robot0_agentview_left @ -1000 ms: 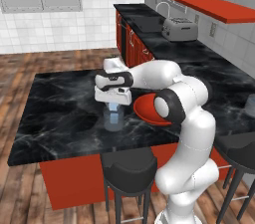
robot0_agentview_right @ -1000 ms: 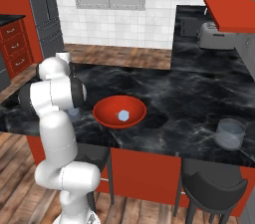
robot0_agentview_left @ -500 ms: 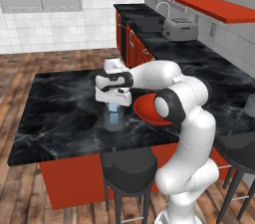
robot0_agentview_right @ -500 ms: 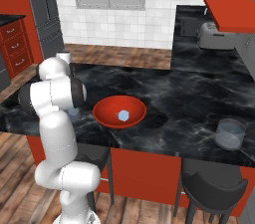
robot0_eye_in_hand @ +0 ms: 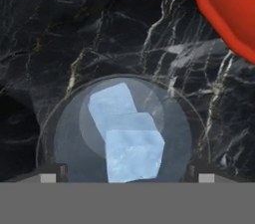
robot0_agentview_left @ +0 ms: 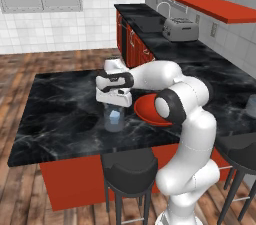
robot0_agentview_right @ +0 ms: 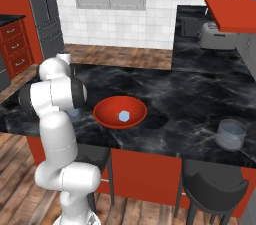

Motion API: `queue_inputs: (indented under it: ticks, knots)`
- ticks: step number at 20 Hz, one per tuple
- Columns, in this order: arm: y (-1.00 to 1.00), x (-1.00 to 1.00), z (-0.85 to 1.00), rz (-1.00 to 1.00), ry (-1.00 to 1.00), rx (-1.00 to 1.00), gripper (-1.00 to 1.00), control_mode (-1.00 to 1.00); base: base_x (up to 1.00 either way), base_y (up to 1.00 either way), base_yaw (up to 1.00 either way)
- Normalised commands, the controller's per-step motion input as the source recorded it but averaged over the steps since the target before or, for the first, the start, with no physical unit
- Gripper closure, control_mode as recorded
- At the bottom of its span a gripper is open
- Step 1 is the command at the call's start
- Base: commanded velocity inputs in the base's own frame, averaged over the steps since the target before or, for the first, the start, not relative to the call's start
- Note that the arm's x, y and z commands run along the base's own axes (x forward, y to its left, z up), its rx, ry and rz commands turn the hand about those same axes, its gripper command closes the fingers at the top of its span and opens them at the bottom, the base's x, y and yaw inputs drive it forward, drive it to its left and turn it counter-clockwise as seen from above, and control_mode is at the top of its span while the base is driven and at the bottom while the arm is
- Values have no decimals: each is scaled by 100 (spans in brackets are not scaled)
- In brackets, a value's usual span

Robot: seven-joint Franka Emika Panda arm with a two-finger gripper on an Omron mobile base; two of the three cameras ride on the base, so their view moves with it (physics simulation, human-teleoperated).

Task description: There are four ice cubes in the ice bowl. Place two ice cubes in each glass of water.

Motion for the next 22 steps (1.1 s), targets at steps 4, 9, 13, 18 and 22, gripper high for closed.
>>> queue_inputs:
  ticks: [4, 9, 13, 18, 22]
  knots:
    - [-2, 0, 23, 0, 0, 0, -100, -100, 0, 0, 0]
    - [-80, -48, 61, -6, 0, 0, -100, -100, 0, 0, 0]
    - [-99, -81, 22, 0, 0, 0, -100, -100, 0, 0, 0]
    - [-98, -43, 2, 1, -1, -1, -100, -100, 0, 0, 0]
    - [-81, -3, 0, 0, 0, -3, -100, -100, 0, 0, 0]
